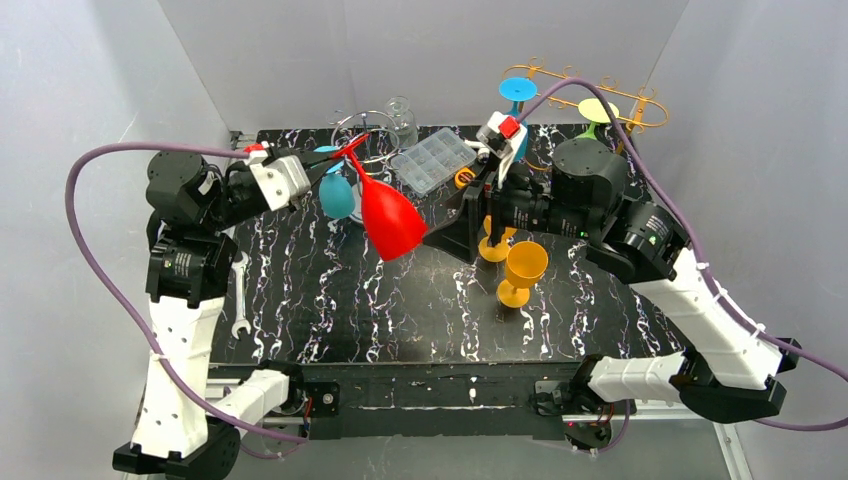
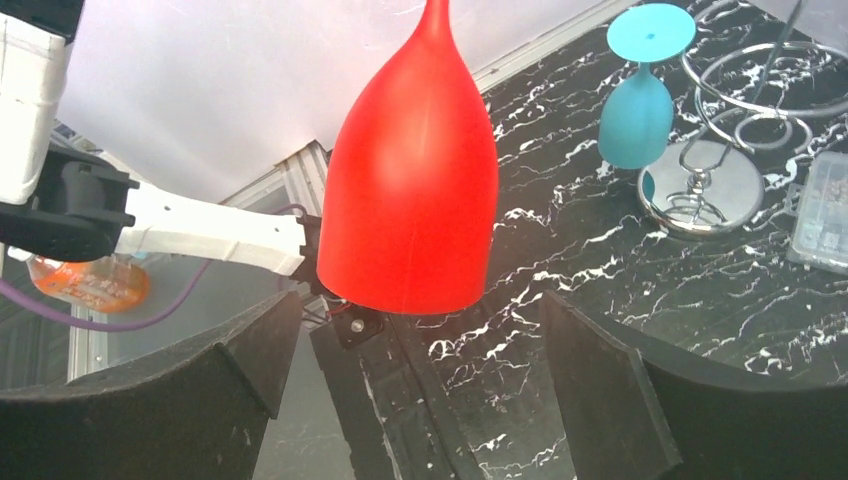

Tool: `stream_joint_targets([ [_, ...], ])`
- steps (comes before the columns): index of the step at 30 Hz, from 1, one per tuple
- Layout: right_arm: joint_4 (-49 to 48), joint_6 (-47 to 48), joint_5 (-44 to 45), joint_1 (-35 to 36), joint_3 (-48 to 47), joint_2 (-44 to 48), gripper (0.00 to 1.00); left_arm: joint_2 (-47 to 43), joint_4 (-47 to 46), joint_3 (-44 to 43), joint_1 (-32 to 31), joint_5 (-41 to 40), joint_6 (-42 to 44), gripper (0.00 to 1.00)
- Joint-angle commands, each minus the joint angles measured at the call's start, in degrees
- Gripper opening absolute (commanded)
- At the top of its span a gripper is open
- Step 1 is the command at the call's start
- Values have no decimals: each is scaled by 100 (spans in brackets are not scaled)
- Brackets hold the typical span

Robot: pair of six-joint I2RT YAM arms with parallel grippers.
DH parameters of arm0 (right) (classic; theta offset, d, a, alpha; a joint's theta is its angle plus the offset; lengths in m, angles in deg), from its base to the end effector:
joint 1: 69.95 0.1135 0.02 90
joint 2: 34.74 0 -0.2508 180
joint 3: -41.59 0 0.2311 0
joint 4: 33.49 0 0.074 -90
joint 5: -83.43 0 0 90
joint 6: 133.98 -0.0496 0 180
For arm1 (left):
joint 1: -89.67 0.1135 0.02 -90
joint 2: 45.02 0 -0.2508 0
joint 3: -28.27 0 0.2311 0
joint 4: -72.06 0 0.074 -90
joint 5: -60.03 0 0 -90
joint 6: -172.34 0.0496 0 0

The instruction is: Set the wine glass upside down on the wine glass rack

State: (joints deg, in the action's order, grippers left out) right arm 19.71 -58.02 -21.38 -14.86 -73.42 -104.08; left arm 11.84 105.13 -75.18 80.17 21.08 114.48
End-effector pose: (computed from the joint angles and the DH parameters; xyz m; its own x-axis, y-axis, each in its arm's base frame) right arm 0.1120 0.1827 0.4975 -0.3003 -0.0204 -0.9536 -0.8916 0.3612 0.2730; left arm 0.1356 -0.0618 0.5160 0.6472 0.2308 -0.7266 0.5967 0.4399 0.6712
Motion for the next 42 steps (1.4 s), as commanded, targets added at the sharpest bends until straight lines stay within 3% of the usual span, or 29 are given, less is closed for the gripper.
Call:
stream_joint_targets([
  [1, -593, -318, 499, 10, 415, 384, 98, -146, 53, 246, 9, 302, 540, 0],
  [13, -867, -601, 679, 6, -47, -226, 98, -298, -371, 409, 9, 317, 382, 0],
  [19, -1022, -795, 181, 2, -589, -779, 98, -243, -429, 431, 2, 615, 505, 0],
  [29, -1362, -956, -649, 2, -336, -1054, 98, -287, -422, 494, -52, 740, 896, 0],
  [33, -2038, -1378, -1236, 2, 145, -1065, 98, -270, -427, 550, -77, 719, 1181, 0],
  [42, -1944, -1250, -798, 10, 693, -1145, 98, -157, -422, 427, -83, 582, 1195, 0],
])
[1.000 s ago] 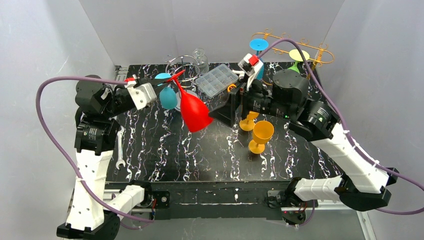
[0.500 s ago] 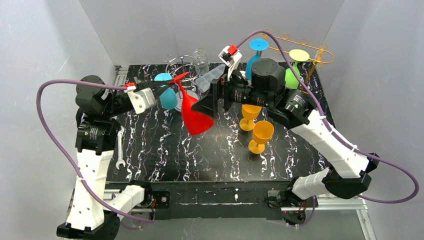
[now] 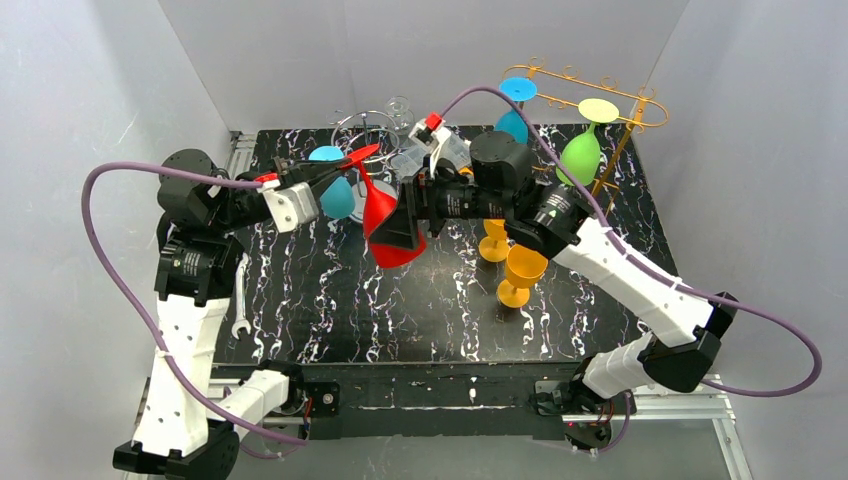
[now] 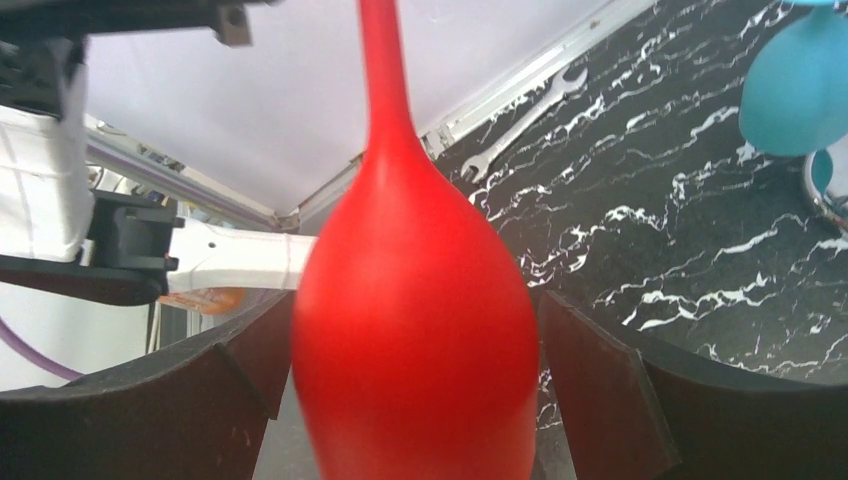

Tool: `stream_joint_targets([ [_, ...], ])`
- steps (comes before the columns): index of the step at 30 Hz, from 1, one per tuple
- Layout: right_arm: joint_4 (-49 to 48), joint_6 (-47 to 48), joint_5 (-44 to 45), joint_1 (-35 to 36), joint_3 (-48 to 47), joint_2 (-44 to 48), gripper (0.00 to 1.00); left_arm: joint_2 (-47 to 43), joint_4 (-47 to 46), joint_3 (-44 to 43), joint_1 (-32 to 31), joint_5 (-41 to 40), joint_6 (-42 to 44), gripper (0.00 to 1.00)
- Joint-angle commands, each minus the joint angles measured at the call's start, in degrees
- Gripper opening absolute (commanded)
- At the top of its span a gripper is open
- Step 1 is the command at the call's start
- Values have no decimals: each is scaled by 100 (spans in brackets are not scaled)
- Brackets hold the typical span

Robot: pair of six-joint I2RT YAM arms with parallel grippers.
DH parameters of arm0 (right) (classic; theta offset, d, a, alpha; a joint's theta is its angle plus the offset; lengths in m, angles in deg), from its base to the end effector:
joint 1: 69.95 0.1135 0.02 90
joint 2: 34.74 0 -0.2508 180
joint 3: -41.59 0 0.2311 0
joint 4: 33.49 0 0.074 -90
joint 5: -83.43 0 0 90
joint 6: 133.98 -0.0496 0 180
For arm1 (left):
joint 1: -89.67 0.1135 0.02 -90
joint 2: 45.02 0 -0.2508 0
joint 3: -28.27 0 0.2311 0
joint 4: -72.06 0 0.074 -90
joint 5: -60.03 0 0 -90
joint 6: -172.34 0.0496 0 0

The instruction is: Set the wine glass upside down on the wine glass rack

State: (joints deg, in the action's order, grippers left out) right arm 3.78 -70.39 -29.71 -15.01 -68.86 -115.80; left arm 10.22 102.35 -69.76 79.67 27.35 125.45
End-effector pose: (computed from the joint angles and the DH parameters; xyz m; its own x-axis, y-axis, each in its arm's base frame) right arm 0.1569 0.2575 0.4583 -0.5048 -0.0073 -0.8632 -0.8394 0.2376 0.4888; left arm 0.1355 -0.0663 0.4983 0.7727 0.2384 -0.5882 0.5136 0.3097 0.8002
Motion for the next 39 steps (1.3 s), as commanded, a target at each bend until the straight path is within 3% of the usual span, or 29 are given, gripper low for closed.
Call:
stream_joint_targets([
  [1, -421, -22, 70, 26, 294, 40, 98, 4, -145, -109, -36, -56, 105, 0],
  [9, -1259, -63, 190, 26, 903, 290, 98, -29, -211, -61, -50, -141, 171, 0],
  [14, -1170, -1, 149, 26, 681, 96, 63, 38, -270, -92, -59, -281, -234, 0],
  [15, -1153, 51, 205, 26, 670, 91, 56, 43, -307, -102, -51, -351, -344, 7],
  [18, -1160, 467, 583, 26, 891, 287, 48, 48, -344, -127, -63, -631, -623, 26],
  [19, -1189, 580, 837, 12, 1035, 399, 46, 52, -365, -143, -64, -732, -702, 42],
  [20, -1185, 727, 1068, 2, 1153, 520, 45, 67, -393, -153, -61, -821, -821, 73],
  [21, -1180, 859, 1239, -7, 1252, 626, 44, 88, -399, -183, -63, -876, -931, 95],
  [22, -1172, 940, 1414, -34, 1325, 734, 42, 103, -388, -211, -61, -913, -1025, 98],
  [26, -862, 1253, 2131, -182, 1363, 1087, 34, 175, -210, -272, -58, -1128, -1450, 98],
  [29, -255, 1645, 3821, -244, 1215, 1269, 31, 407, 77, -491, -56, -1577, -2054, 98],
  [31, 6, 1958, 5010, -272, 1368, 1428, 28, 730, 812, -899, -54, -1732, -2210, 98],
  [33, -124, 2251, 6021, -335, 1752, 1683, 28, 1142, 1449, -1335, -59, -1770, -2352, 98],
  [36, -474, 2595, 7041, -562, 2397, 2062, 27, 1421, 1596, -1518, -56, -2340, -2861, 98],
  [39, -1090, 2628, 7880, -742, 3152, 2443, 18, 1451, 1560, -1414, -54, -2704, -2933, 98],
])
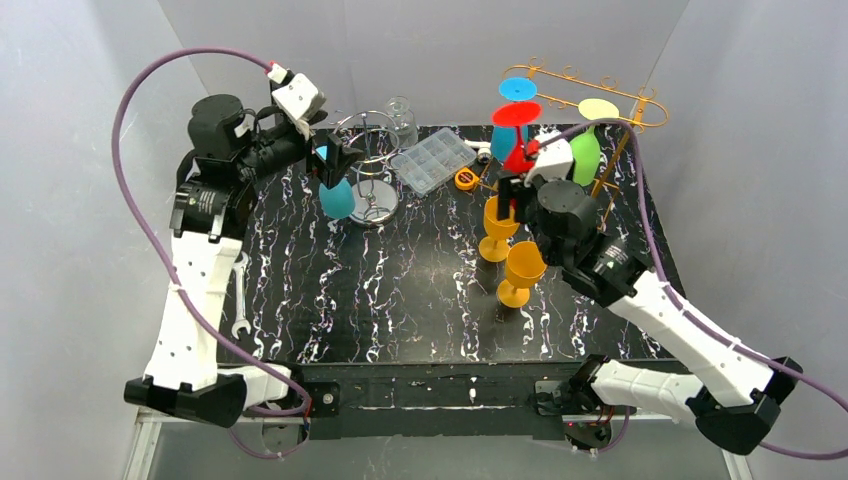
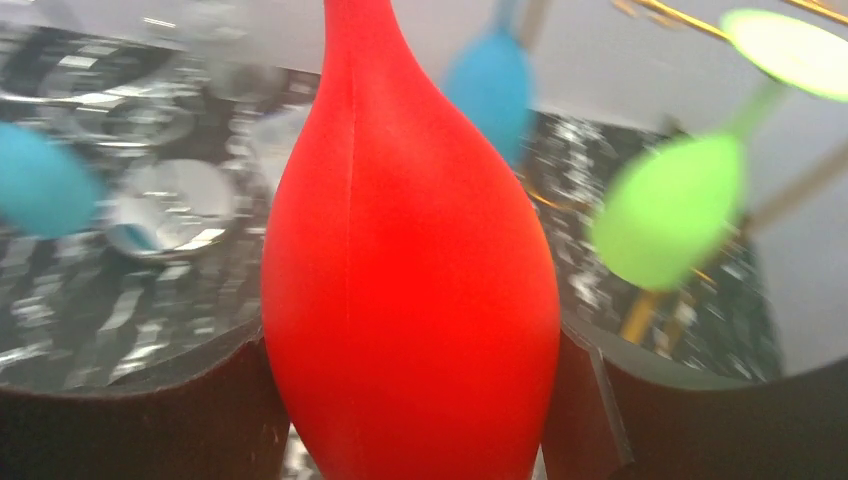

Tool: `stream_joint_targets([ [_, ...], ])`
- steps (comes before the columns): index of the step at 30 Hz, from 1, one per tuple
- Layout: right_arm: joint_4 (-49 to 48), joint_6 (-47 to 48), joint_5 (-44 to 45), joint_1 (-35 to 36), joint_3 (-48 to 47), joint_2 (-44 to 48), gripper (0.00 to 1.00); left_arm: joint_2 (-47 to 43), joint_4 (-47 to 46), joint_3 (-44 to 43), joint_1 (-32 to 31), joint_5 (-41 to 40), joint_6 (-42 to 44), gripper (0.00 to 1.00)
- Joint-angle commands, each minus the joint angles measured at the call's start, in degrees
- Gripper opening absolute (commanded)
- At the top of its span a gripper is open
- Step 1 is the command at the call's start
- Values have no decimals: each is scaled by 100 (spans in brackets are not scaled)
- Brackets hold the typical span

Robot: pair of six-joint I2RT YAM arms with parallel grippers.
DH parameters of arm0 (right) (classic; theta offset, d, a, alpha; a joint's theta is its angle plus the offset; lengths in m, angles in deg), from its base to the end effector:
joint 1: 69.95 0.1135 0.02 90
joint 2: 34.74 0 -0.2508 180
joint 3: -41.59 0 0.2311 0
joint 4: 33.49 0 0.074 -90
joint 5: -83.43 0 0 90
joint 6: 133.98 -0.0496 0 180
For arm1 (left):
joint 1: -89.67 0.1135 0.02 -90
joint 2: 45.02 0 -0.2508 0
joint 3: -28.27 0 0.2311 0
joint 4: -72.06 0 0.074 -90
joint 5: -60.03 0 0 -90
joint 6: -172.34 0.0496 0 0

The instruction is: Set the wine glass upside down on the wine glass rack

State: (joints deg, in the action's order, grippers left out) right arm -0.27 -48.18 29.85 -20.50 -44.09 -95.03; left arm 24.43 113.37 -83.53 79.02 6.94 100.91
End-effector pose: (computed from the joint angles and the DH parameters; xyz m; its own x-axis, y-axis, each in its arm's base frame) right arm 0.1637 0.1460 0.4149 -0.1051 -0.0322 -0.9939 -0.2220 0.9750 -0.0081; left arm 0.2072 -0.0693 0.5061 0.2519 0.2117 -0.9443 0.6938 0.6408 0.3287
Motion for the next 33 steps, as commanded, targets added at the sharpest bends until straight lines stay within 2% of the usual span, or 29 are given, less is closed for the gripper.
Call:
stream_joint_targets([
  [1, -873, 404, 2175, -265, 930, 536, 17, 0, 428, 23, 9, -700, -474, 98],
  [6, -1561, 403, 3314, -488, 1906, 869, 13, -205, 266, 253, 6, -445, -437, 98],
  [11, -2113, 355, 3826, -670, 2508, 925, 16, -256, 273, 236, 8, -329, -455, 98],
  [17, -2723, 403, 3449, -1360, 2673, 889, 16, -326, 327, 221, 4, -22, -501, 98],
  [21, -2801, 403, 3146, -1793, 2663, 735, 16, -371, 314, 223, 4, 322, -467, 98],
  [33, -3204, 318, 2045, -3322, 2537, 10, 16, -237, 332, 118, 4, 480, -464, 98],
])
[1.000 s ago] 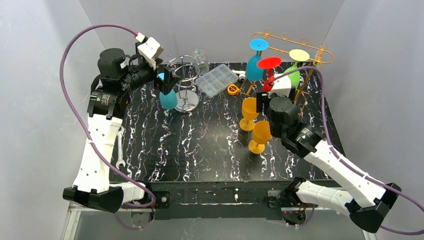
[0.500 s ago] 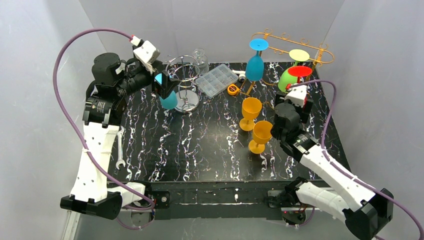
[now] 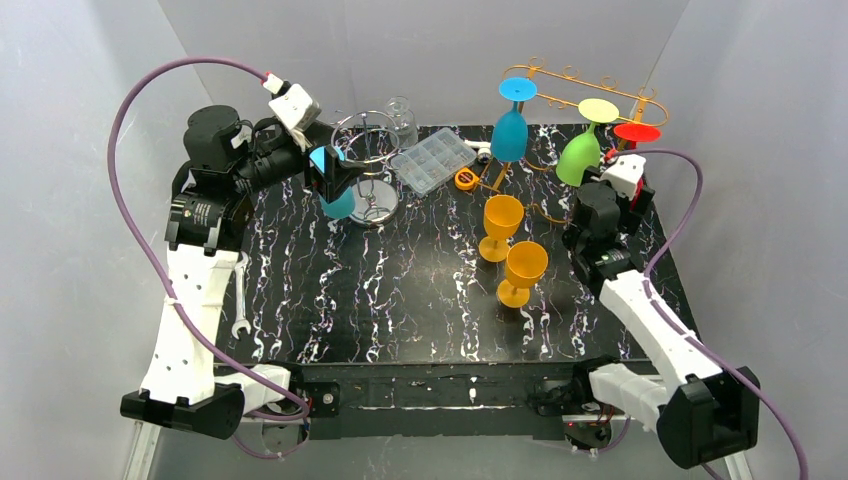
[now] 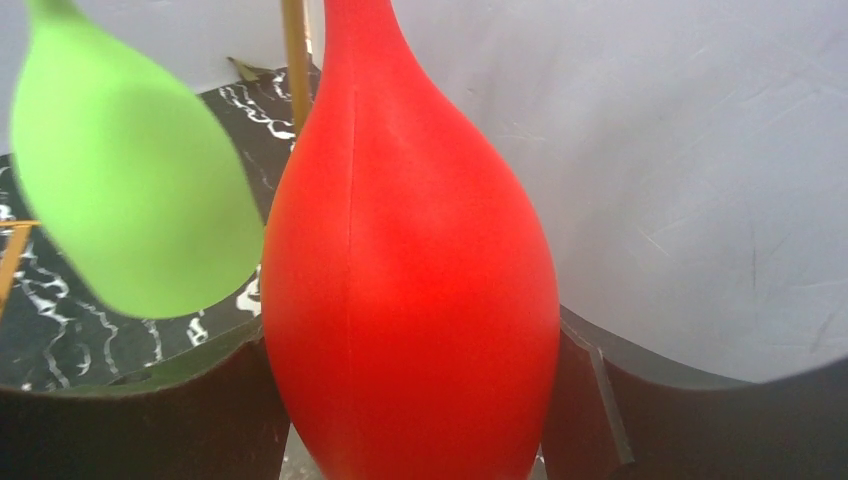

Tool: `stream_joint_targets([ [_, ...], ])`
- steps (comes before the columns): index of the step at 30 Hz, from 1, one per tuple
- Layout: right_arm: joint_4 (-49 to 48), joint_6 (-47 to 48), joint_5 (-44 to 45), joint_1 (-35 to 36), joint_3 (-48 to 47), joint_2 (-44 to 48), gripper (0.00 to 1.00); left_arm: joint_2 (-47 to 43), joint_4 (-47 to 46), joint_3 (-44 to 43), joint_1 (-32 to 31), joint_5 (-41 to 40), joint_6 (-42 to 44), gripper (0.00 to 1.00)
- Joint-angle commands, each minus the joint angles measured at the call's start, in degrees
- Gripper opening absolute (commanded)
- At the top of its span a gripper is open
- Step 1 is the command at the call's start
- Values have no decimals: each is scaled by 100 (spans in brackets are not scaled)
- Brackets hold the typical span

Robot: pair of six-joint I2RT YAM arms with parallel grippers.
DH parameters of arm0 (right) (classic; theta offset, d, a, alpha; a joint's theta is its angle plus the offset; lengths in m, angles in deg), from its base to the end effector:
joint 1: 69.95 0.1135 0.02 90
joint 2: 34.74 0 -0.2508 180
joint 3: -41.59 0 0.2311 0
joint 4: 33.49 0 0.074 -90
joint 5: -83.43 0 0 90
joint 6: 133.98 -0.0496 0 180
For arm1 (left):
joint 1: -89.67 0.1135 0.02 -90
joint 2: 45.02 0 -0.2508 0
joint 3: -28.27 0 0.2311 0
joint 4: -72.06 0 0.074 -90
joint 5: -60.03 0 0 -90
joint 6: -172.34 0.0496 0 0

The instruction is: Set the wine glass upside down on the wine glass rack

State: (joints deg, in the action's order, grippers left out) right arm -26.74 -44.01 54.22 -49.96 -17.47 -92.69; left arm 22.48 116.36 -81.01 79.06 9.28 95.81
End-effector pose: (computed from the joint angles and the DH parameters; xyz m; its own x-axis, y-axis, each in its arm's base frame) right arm 0.2175 0.0331 0.3209 -0.0920 -0.0332 -0.9952 0.6495 0.7556 -0.0853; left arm 0.1993 -0.0693 0.4942 0.1359 0.1581 -0.9780 0.7529 0.6251 0.2057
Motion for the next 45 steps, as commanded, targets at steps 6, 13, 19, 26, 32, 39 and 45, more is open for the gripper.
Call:
stream_joint_targets([
  [6, -800, -128, -387, -585, -498, -1011, 16, 106, 90, -228, -2, 345, -26, 98],
  [13, -1046, -413, -462, -804, -520, -1360, 15, 265, 219, -398, 0, 396, 69, 98],
  [19, -1316, -570, -559, -864, -274, -1178, 14, 383, 230, -462, -25, 478, -15, 98],
  [26, -1468, -544, -542, -930, -338, -1254, 13, 354, 230, -309, -45, 488, 5, 98],
  [32, -1466, -673, -569, -1002, -409, -1421, 13, 294, 285, -271, -45, 477, 164, 98],
  [39, -1456, -729, -753, -1057, -501, -1643, 13, 273, 326, -287, -42, 492, 210, 98],
  [45, -1443, -860, -764, -1084, -512, -1816, 14, 260, 367, -324, -45, 471, 257, 98],
])
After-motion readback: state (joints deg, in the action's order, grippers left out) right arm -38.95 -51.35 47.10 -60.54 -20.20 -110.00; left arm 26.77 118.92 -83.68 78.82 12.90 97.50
